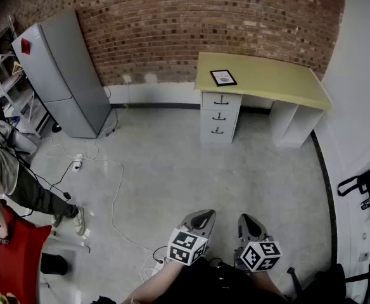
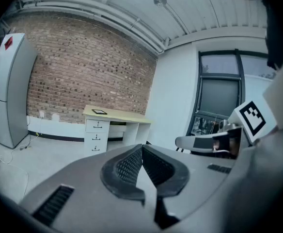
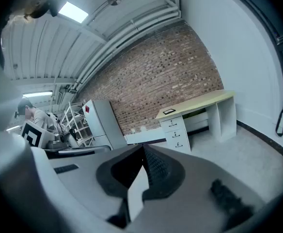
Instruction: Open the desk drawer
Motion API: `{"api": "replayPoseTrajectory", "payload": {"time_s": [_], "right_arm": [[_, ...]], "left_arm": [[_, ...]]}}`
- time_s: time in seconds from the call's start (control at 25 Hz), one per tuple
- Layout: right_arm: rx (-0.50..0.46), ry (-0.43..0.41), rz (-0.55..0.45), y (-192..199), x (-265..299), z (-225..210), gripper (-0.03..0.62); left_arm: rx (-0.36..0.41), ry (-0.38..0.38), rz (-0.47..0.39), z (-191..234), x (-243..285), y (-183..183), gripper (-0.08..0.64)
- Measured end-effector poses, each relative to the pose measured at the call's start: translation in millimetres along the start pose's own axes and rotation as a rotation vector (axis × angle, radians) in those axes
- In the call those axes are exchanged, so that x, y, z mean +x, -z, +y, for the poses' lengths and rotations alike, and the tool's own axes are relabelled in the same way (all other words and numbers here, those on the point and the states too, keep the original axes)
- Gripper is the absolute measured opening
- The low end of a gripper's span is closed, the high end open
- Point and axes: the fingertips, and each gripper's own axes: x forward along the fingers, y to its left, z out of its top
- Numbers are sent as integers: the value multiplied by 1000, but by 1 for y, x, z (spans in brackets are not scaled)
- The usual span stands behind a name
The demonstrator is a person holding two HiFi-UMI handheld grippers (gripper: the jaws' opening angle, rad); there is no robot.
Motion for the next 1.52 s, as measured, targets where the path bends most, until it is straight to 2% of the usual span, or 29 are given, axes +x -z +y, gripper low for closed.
{"api": "replayPoseTrajectory", "payload": {"time_s": [0.4, 0.6, 0.72, 0.96, 1.16, 1.32, 1.52], "right_arm": [[14, 20, 20, 10, 3, 9, 12], [62, 10, -29, 8, 5, 24, 13], [43, 27, -17, 15, 9, 35, 14], [20, 26, 14, 30, 12, 58, 14], [31, 37, 18, 33, 16, 61, 14], [-35, 28, 35, 36, 23, 56, 14], [3, -5, 43, 35, 44, 44, 14]], "left_arm": [[-11, 7, 24, 9, -7, 9, 11], [-12, 16, 22, 17, -19, 11, 11], [-9, 16, 29, 27, -29, 16, 11], [-77, -3, 36, 48, -47, 25, 11], [-77, 14, 44, 51, -48, 30, 11], [-85, 13, 53, 51, -40, 34, 11], [-86, -27, 66, 62, -25, 36, 11]]}}
